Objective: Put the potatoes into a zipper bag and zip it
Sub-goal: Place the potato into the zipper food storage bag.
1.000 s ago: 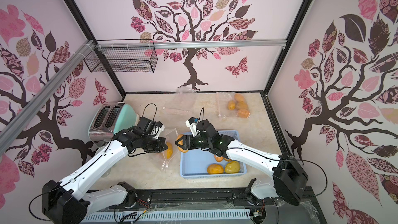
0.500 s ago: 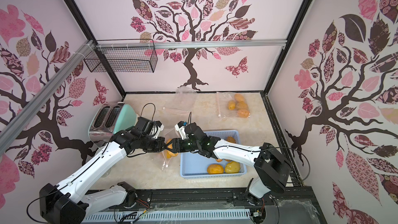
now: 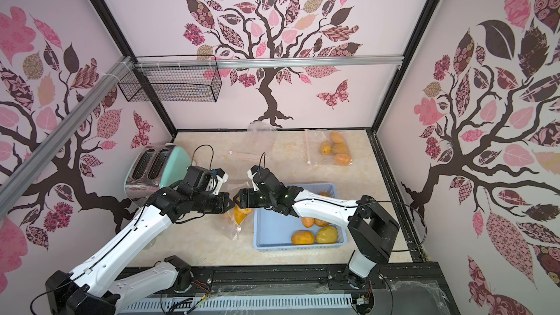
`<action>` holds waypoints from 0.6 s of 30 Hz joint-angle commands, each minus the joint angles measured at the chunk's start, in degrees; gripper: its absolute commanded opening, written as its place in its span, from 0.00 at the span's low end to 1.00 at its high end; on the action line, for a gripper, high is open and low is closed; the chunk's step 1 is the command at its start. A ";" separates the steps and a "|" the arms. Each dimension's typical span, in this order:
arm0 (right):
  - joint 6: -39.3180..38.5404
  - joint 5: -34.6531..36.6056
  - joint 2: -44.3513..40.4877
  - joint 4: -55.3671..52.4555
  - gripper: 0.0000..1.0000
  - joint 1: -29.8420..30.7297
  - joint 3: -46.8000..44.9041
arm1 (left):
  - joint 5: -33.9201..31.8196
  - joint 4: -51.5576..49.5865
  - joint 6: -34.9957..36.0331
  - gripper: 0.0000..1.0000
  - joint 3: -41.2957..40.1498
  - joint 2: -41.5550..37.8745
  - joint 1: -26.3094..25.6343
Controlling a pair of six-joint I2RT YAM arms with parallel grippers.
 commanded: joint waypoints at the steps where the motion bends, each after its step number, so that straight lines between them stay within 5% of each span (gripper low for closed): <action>1: -2.50 1.77 -1.08 -3.28 0.78 0.21 1.74 | 1.05 1.91 0.19 0.00 -1.56 -0.96 -0.20; 10: -9.87 1.80 -10.22 -8.68 0.80 0.18 -0.30 | 0.36 1.67 0.02 0.00 -1.43 -0.92 -0.15; 18: -15.07 12.19 -15.87 -9.96 0.78 0.17 -6.41 | 0.35 1.93 -0.09 0.00 -1.59 -1.11 -0.16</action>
